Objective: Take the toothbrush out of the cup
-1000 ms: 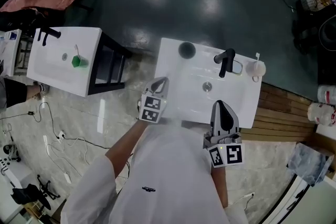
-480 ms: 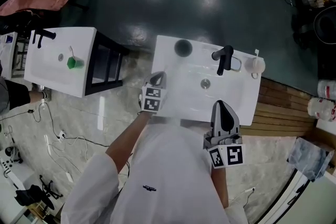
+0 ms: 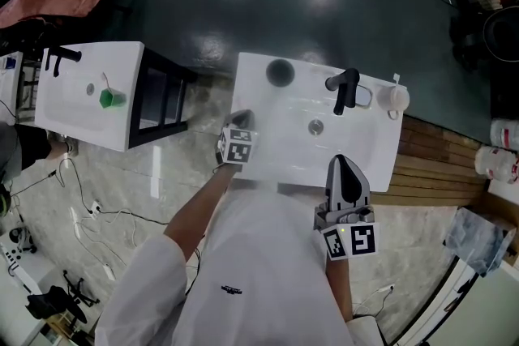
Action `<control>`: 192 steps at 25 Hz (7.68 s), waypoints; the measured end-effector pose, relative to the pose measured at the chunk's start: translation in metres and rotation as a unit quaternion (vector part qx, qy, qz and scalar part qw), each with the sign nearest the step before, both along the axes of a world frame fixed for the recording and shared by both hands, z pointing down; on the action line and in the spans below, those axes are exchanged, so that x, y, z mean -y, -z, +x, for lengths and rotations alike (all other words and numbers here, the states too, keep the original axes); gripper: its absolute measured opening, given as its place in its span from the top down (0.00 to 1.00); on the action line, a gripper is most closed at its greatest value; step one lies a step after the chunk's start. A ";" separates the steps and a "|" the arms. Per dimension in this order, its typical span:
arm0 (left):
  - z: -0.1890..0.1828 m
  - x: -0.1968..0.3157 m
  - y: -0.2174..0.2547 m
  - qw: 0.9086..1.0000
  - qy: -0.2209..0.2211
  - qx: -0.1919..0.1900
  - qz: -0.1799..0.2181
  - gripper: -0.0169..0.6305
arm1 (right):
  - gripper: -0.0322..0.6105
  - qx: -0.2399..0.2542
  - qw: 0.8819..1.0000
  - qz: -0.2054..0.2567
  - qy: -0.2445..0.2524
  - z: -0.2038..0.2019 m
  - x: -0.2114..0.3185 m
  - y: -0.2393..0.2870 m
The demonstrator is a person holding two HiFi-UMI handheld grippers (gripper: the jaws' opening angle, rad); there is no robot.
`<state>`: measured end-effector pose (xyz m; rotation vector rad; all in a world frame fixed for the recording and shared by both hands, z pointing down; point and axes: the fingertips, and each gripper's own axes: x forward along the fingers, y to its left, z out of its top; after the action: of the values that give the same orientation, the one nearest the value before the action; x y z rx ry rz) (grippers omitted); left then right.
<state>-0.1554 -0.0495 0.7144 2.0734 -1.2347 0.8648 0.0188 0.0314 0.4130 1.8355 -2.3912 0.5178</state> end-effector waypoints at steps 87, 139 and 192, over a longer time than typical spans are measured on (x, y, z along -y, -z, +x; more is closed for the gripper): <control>0.211 -0.029 0.287 0.979 -0.015 -0.088 0.181 0.97 | 0.95 -0.117 0.992 -0.012 0.046 0.237 0.091 -0.041; 0.242 -0.018 0.261 0.985 -0.002 -0.093 0.149 0.97 | 0.92 -0.240 0.946 -0.152 0.155 0.258 0.172 -0.183; 0.192 -0.036 0.299 0.962 -0.108 -0.155 0.199 0.97 | 0.93 -0.138 0.986 0.025 -0.091 0.228 0.012 0.021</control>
<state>0.0366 -0.0134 0.4150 2.5819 -1.0901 0.3714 0.2466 0.0191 0.3917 2.0077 -2.0879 0.2005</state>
